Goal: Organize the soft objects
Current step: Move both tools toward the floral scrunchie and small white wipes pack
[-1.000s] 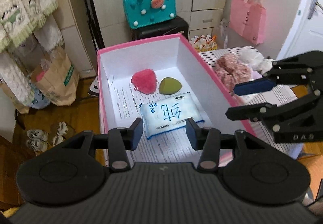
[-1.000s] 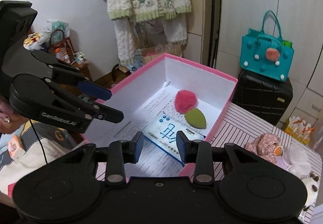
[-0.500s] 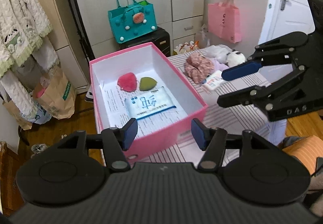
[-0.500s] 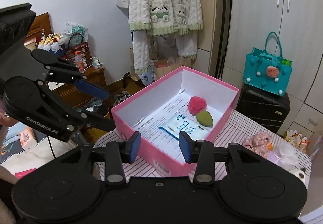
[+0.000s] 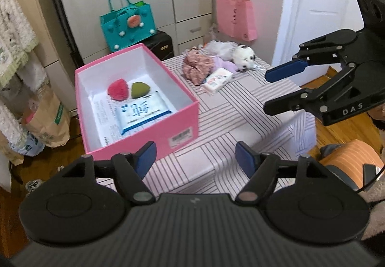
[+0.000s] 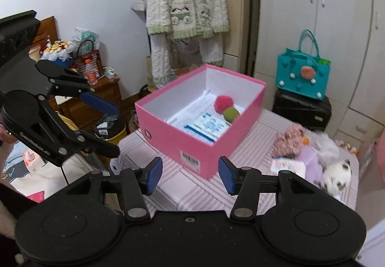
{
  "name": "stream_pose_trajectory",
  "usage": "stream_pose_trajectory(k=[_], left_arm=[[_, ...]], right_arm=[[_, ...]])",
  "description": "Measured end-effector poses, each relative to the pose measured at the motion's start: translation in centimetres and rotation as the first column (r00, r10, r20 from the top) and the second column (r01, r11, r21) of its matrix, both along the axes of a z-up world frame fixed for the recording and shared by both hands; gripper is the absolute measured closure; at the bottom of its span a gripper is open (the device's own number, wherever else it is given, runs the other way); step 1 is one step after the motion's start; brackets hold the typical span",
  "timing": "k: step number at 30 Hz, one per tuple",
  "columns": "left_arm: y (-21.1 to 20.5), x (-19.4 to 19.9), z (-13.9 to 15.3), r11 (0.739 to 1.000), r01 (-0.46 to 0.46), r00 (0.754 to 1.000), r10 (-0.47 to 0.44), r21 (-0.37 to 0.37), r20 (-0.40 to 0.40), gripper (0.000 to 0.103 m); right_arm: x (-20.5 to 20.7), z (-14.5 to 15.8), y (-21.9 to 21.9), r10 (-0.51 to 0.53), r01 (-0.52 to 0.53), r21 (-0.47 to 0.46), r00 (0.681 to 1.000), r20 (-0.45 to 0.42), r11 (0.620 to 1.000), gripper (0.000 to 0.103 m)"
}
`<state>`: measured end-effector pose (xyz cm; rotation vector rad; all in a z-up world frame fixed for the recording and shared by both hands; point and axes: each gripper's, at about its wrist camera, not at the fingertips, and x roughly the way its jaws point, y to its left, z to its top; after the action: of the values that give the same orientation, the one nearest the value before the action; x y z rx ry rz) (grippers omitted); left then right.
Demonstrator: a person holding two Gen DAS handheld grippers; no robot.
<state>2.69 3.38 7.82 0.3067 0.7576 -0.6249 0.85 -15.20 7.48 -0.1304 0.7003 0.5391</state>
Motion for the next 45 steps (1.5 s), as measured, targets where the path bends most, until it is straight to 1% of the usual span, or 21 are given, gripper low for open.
stream_pose_trajectory(k=[5, 7, 10, 12, 15, 17, 20, 24, 26, 27, 30, 34, 37, 39, 40, 42, 43, 45], left_arm=[[-0.7, 0.0, -1.7, 1.0, 0.018, 0.999, -0.019, -0.008, -0.05, 0.03], [-0.8, 0.2, -2.6, 0.999, 0.034, 0.997, -0.035, -0.017, -0.071, 0.027], [-1.1, 1.0, -4.2, 0.998, 0.043, 0.991, -0.048, -0.042, -0.122, 0.027], [-1.3, 1.3, -5.0, 0.997, 0.052, 0.988, -0.061, -0.063, -0.139, 0.027], [-1.9, 1.7, -6.1, 0.996, 0.042, 0.992, -0.051, -0.076, -0.118, 0.026], [-2.5, 1.6, -6.7, 0.996, 0.035, 0.996, -0.041, -0.078, -0.076, 0.023], [-3.6, 1.5, -7.4, 0.995, 0.047, 0.999, -0.049, -0.089, -0.023, 0.022], [-5.4, 1.8, -8.0, 0.989, 0.066, 0.998, -0.068, -0.134, -0.016, 0.02], [-6.4, 2.0, -8.4, 0.986, 0.071, 0.997, -0.075, -0.153, -0.019, 0.019], [-6.9, 2.1, -8.6, 0.985, 0.074, 0.997, -0.078, -0.159, -0.021, 0.019], [-8.2, 2.9, -8.8, 0.981, 0.076, 0.996, -0.082, -0.18, -0.026, 0.019], [-9.8, 4.9, -8.3, 0.979, 0.068, 0.997, -0.073, -0.194, -0.021, 0.018], [-11.1, 6.8, -7.5, 0.983, 0.068, 0.997, -0.071, -0.172, -0.011, 0.018], [-12.0, 8.1, -6.9, 0.986, 0.072, 0.997, -0.073, -0.152, -0.003, 0.018], [-12.4, 8.7, -6.7, 0.987, 0.071, 0.997, -0.072, -0.144, 0.002, 0.018], [-13.2, 10.4, -6.5, 0.99, 0.057, 0.998, -0.057, -0.128, 0.003, 0.018], [-13.5, 11.2, -6.4, 0.991, 0.049, 0.999, -0.051, -0.122, -0.008, 0.018], [-14.3, 12.9, -6.7, 0.993, 0.03, 0.998, -0.036, -0.112, -0.056, 0.018]], right_arm=[[-2.0, -1.2, -1.1, -0.027, 0.027, -0.013, 1.0, -0.013, 1.0, 0.044], [-2.7, -1.7, -1.6, -0.037, 0.037, -0.016, 0.999, -0.02, 0.999, 0.043], [-3.2, -2.7, -2.5, -0.056, 0.056, -0.013, 0.998, -0.033, 0.998, 0.043], [-3.4, -3.4, -3.2, -0.068, 0.068, -0.004, 0.997, -0.044, 0.998, 0.043], [-3.5, -4.7, -4.3, -0.09, 0.09, 0.007, 0.995, -0.044, 0.996, 0.035], [-3.5, -5.6, -5.0, -0.101, 0.101, 0.007, 0.994, -0.036, 0.995, 0.033], [-3.2, -7.0, -6.0, -0.12, 0.12, -0.004, 0.993, -0.02, 0.993, 0.032], [-2.2, -8.8, -7.3, -0.123, 0.123, -0.01, 0.992, 0.012, 0.992, 0.03], [-1.8, -9.6, -7.9, -0.126, 0.126, -0.009, 0.991, 0.034, 0.992, 0.024], [-1.6, -10.0, -8.3, -0.127, 0.128, -0.012, 0.99, 0.053, 0.992, 0.022], [-0.9, -11.1, -9.1, -0.118, 0.122, -0.034, 0.987, 0.108, 0.992, 0.021], [0.4, -12.2, -10.1, -0.114, 0.118, -0.025, 0.984, 0.139, 0.993, 0.02], [1.7, -13.1, -10.4, -0.108, 0.112, -0.015, 0.983, 0.151, 0.994, 0.019], [2.8, -13.4, -10.4, -0.112, 0.115, -0.01, 0.982, 0.155, 0.993, 0.017], [3.4, -13.6, -10.4, -0.113, 0.116, -0.006, 0.981, 0.157, 0.993, 0.014], [4.6, -13.7, -10.4, -0.113, 0.114, 0.006, 0.981, 0.159, 0.994, 0.013], [5.3, -13.8, -10.3, -0.117, 0.117, 0.011, 0.98, 0.158, 0.993, 0.013], [6.4, -13.9, -10.1, -0.12, 0.121, 0.008, 0.98, 0.161, 0.993, 0.012]])
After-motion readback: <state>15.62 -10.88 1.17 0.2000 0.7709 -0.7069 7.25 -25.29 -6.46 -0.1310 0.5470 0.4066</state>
